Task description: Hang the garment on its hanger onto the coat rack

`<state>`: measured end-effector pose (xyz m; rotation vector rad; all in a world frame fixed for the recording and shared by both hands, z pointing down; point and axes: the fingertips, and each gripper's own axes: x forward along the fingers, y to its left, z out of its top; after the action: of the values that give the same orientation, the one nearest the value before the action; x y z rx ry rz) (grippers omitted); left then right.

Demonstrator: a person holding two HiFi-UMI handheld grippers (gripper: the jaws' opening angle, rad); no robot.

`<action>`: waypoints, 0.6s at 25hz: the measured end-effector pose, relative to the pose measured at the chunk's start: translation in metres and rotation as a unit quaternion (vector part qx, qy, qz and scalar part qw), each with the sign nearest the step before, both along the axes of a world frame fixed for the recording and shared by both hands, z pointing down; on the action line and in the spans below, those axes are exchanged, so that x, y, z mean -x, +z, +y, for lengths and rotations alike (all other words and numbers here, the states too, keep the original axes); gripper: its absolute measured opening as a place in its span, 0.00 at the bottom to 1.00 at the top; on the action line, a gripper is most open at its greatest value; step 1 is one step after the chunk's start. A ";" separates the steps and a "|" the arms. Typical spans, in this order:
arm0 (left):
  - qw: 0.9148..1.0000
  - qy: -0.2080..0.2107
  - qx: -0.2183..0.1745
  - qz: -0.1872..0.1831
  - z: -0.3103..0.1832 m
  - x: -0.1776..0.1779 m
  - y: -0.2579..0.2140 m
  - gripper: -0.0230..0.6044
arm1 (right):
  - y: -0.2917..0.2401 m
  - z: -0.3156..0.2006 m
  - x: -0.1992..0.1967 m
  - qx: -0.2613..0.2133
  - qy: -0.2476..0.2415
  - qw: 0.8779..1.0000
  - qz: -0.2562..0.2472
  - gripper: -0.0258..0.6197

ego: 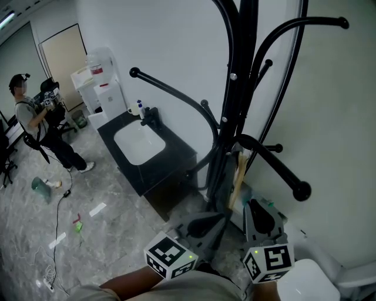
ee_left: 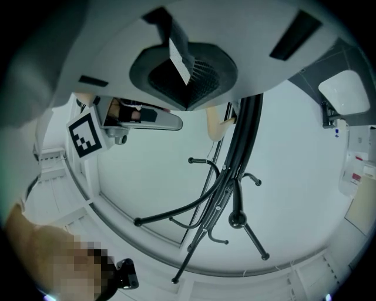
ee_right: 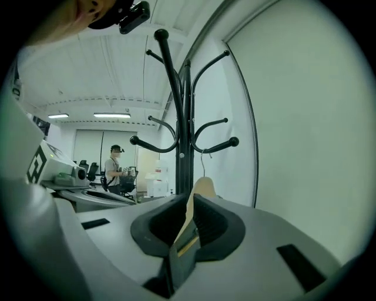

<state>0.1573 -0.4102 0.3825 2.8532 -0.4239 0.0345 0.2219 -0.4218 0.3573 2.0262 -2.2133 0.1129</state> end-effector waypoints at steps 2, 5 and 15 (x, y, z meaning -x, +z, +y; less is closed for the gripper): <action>1.000 -0.001 -0.003 -0.004 0.003 0.005 0.000 0.04 | 0.005 0.006 0.008 0.003 -0.008 1.000 -0.010 0.10; 1.000 -0.006 -0.008 -0.007 0.007 0.013 -0.001 0.04 | 0.013 0.014 0.019 0.009 -0.023 0.999 -0.025 0.07; 1.000 -0.007 -0.015 -0.010 0.023 0.028 -0.002 0.04 | 0.022 0.028 0.042 0.009 -0.049 0.998 -0.040 0.06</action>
<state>0.1294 -0.3873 0.3801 2.8819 -0.4520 0.0558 0.1798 -0.3939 0.3788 1.9326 -2.3455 0.2077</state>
